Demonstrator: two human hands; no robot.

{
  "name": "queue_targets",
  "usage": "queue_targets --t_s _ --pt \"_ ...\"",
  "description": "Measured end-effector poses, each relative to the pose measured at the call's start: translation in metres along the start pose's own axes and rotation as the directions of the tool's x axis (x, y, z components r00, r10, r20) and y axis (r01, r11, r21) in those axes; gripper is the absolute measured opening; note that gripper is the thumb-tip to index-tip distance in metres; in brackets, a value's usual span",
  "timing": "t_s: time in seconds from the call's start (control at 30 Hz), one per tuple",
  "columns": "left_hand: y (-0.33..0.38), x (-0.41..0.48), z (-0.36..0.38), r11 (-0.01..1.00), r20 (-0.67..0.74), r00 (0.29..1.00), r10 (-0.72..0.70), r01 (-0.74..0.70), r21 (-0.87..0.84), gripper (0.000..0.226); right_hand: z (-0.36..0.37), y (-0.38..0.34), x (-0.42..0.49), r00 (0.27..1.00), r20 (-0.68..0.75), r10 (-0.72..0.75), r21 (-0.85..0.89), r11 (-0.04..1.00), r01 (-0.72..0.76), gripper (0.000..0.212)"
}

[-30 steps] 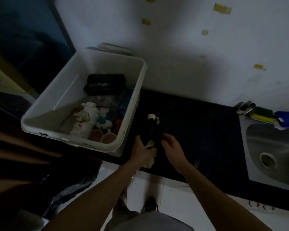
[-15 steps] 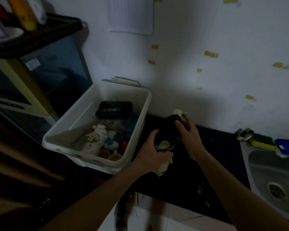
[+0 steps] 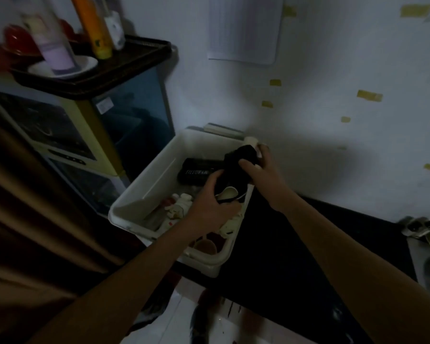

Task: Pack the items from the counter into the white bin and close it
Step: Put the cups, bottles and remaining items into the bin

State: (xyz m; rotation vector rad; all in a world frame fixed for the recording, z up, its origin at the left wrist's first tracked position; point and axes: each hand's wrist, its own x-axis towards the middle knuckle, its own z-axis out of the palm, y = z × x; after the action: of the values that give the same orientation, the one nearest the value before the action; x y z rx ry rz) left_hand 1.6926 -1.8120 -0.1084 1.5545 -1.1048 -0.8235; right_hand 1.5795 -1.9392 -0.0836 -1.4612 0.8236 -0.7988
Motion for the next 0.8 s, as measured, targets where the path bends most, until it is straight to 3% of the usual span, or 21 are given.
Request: queue_targets --t_s 0.17,0.3,0.4,0.47,0.53,0.6,0.8 --pt "-0.025 0.020 -0.036 0.989 0.056 0.989 -0.140 0.137 0.056 0.076 0.046 0.017 0.032 0.991 0.027 0.131 -0.102 0.987 -0.128 0.074" --pt "-0.050 0.035 -0.054 0.965 0.191 0.951 -0.242 0.216 0.149 0.081 0.074 0.044 0.049 0.960 -0.010 0.281 -0.145 0.949 -0.280 0.070" --pt "-0.068 0.042 -0.061 0.922 0.269 0.927 -0.260 0.156 0.355 0.083 0.090 0.069 0.053 0.909 -0.033 0.416 -0.111 0.902 -0.417 0.078" --pt "-0.082 0.047 -0.063 0.865 0.285 0.908 -0.306 0.140 0.481 0.086 0.100 0.081 0.058 0.843 -0.081 0.531 -0.019 0.845 -0.534 0.065" --pt "-0.094 0.051 -0.061 0.810 0.274 0.866 -0.418 0.219 0.544 0.098 0.107 0.086 0.061 0.774 -0.113 0.623 0.082 0.782 -0.618 0.044" --pt "-0.105 0.055 -0.061 0.770 0.280 0.839 -0.466 0.229 0.596 0.106 0.111 0.094 0.061 0.766 -0.125 0.630 0.043 0.775 -0.631 0.039" --pt "-0.127 0.063 -0.065 0.759 0.291 0.856 -0.428 0.166 0.629 0.114 0.122 0.104 0.055 0.803 -0.155 0.575 -0.071 0.804 -0.590 0.040"
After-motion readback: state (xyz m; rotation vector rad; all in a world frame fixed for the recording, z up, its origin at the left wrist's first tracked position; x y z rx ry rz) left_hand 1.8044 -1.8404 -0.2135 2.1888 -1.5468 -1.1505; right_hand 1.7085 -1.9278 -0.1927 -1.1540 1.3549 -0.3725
